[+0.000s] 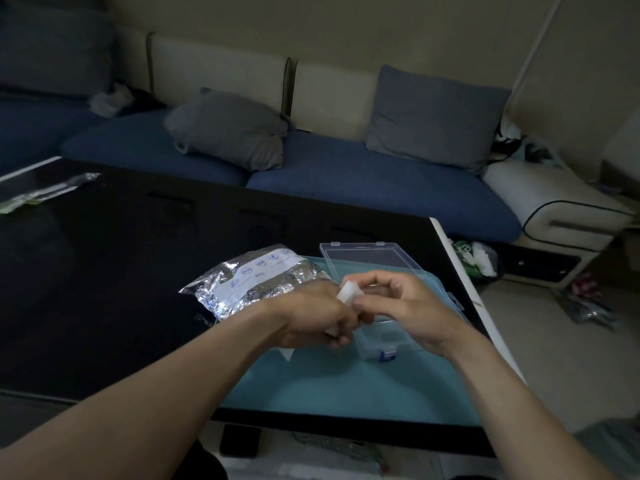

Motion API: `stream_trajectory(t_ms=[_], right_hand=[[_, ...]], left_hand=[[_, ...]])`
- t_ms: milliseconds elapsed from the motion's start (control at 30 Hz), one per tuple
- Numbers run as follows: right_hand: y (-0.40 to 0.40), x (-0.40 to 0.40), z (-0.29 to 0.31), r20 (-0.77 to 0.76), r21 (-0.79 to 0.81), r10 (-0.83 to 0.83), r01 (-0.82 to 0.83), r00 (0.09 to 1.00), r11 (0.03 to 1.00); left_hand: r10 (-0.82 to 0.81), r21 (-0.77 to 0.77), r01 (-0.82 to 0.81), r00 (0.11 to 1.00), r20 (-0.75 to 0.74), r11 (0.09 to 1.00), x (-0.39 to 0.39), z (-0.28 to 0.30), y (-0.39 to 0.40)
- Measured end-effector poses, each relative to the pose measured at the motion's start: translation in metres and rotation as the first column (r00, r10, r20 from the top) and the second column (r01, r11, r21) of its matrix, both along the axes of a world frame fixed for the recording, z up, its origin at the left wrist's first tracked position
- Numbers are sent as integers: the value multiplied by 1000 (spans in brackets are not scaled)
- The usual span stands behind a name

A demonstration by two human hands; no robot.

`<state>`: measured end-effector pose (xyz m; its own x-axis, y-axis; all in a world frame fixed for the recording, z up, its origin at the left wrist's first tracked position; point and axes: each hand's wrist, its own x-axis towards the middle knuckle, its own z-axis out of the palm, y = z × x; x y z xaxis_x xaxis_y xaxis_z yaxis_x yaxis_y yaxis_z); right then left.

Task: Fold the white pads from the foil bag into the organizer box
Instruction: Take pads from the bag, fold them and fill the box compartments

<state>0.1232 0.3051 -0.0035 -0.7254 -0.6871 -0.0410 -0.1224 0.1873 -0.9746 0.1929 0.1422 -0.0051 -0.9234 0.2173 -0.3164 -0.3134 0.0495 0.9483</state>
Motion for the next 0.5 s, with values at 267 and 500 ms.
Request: stream_trajectory(t_ms=[267, 500], right_hand=[[43, -30, 5, 87, -311, -416, 421, 905, 852], [45, -62, -26, -309, -155, -714, 707, 628, 690]], left_hand=[[-2, -389, -107, 962, -272, 915, -14, -15, 10], [-304, -769, -269, 804, -511, 580, -27, -35, 15]])
